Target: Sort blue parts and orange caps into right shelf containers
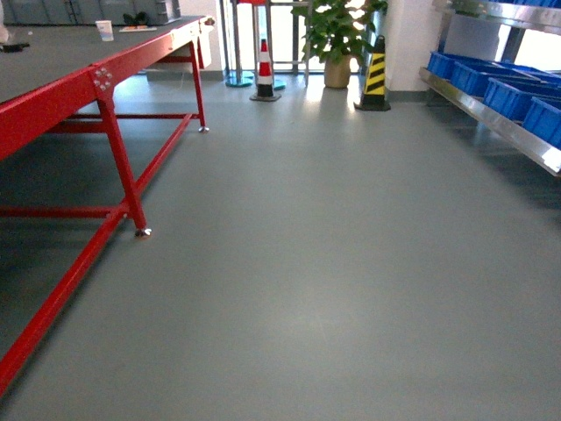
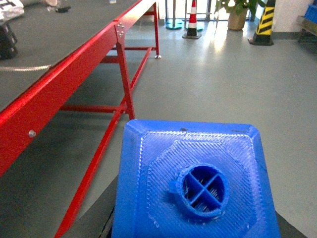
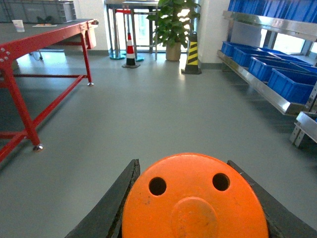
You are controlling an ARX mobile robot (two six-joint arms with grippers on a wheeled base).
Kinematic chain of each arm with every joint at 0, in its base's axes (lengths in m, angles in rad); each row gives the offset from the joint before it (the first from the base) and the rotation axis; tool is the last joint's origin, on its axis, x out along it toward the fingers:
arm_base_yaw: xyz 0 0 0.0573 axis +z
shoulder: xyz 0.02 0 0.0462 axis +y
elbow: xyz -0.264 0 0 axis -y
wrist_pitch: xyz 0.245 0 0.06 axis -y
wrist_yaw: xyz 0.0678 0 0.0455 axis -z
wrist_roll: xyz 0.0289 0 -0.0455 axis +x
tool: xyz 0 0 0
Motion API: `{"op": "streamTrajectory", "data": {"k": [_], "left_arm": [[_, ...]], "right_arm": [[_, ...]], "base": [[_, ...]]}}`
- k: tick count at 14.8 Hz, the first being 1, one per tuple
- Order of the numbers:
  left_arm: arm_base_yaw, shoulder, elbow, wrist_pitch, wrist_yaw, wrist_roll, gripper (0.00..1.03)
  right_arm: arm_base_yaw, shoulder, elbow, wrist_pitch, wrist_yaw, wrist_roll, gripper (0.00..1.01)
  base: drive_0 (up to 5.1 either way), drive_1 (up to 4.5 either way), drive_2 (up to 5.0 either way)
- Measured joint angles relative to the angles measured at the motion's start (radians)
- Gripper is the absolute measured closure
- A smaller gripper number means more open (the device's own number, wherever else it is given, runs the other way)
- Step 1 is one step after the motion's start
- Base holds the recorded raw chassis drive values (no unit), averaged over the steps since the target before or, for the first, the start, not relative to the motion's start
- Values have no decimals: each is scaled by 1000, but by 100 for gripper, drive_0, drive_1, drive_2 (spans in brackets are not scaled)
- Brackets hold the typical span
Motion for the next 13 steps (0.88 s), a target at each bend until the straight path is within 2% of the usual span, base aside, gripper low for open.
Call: {"op": "streamTrajectory", "data": {"k": [13], "left_arm": [[0, -2, -1, 5, 0, 0, 58]], "right_arm": [[0, 0, 2, 6, 0, 0, 58]], "base": [[4, 430, -422]]}}
